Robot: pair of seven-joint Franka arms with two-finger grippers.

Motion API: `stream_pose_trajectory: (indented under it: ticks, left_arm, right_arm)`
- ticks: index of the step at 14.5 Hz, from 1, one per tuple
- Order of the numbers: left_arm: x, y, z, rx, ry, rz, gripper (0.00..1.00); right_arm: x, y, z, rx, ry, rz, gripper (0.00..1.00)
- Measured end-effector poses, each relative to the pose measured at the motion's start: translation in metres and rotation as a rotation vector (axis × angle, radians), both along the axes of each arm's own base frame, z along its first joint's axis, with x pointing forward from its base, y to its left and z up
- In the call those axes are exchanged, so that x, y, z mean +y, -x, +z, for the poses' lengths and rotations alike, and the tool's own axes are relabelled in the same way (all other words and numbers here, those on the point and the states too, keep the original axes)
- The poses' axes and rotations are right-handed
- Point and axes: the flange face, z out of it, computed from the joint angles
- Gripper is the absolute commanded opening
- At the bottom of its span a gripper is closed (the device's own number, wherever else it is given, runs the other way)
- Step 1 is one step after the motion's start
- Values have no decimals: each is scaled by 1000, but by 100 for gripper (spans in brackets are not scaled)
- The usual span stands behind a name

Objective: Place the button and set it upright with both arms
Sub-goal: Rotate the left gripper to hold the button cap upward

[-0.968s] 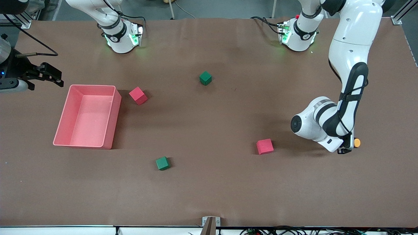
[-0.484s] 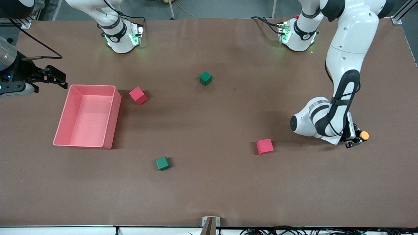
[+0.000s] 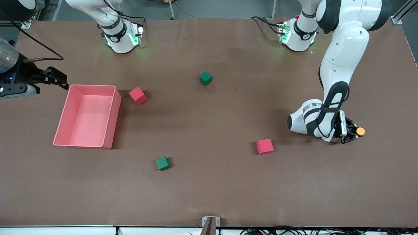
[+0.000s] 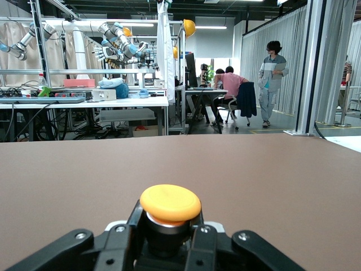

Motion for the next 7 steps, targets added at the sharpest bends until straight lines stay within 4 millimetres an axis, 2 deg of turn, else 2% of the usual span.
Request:
stream_pose_trajectory:
  ticks: [7]
  left_arm:
    - [5,-1,0,-23,-3,-2,0]
  right_arm:
    - [0,0,-1,4,0,0,100]
